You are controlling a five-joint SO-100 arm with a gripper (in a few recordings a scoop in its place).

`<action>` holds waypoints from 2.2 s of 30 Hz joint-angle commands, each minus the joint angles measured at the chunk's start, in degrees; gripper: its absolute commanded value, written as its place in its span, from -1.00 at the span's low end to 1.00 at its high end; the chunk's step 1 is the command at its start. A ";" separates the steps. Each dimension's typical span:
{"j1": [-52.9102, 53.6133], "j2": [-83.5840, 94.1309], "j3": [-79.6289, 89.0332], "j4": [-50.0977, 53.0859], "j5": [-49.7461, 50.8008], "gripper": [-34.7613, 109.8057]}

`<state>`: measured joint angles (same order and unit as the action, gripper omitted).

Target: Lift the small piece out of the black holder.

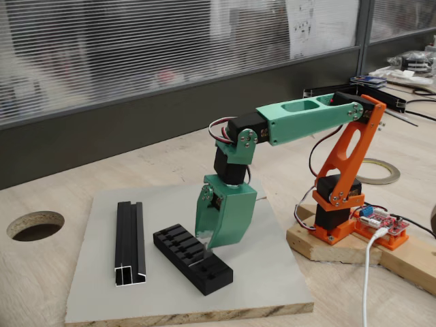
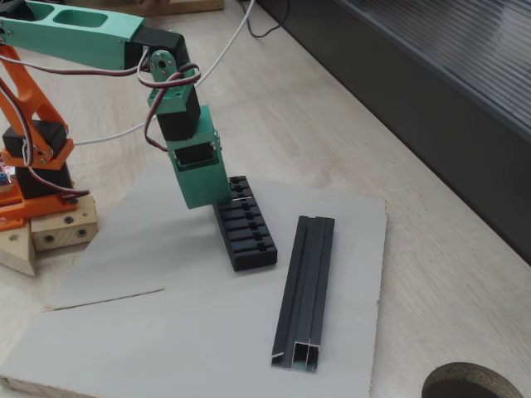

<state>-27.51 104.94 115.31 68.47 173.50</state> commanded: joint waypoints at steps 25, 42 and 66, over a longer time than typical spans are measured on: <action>-1.41 0.97 0.35 0.26 -0.09 -0.13; -5.80 0.97 0.44 -0.09 -0.09 -0.13; -5.80 -3.52 0.35 -0.26 0.00 -0.13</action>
<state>-32.43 101.07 115.31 68.47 173.50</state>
